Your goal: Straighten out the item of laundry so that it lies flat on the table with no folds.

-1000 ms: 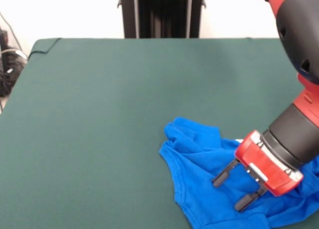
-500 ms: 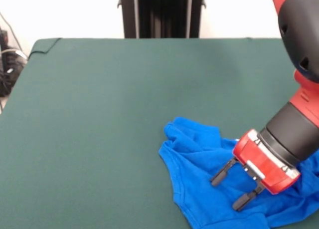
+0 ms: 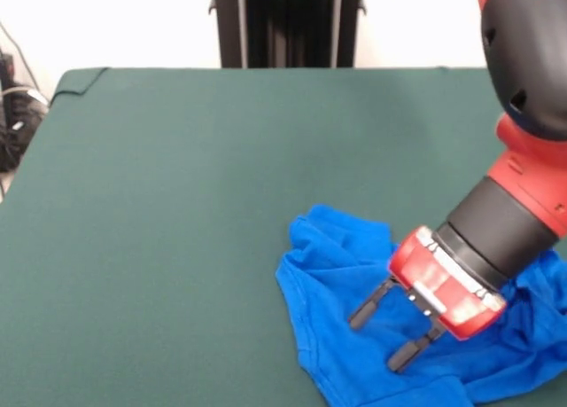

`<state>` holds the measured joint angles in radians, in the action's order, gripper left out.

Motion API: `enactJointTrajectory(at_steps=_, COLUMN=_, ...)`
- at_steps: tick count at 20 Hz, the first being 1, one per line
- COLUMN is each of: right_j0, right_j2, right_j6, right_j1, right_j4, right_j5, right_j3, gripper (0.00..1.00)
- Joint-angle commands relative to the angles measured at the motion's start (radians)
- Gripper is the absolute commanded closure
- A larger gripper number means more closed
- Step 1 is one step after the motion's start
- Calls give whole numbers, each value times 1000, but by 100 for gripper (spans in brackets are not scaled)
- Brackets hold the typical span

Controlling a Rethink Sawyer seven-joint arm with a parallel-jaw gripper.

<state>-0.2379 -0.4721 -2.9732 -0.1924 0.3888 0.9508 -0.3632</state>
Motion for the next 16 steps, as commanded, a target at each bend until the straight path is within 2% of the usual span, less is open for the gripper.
enactJointTrajectory(at_steps=1, right_j0=3, right_j2=-15, right_j6=-83, right_j1=7, right_j4=59, right_j5=-71, right_j3=-247, gripper=0)
enactJointTrajectory(at_steps=8, right_j0=65, right_j2=21, right_j6=64, right_j1=61, right_j4=38, right_j5=-121, right_j3=-303, gripper=0)
enactJointTrajectory(at_steps=16, right_j0=137, right_j2=41, right_j6=146, right_j1=48, right_j4=54, right_j5=-189, right_j3=-274, gripper=0)
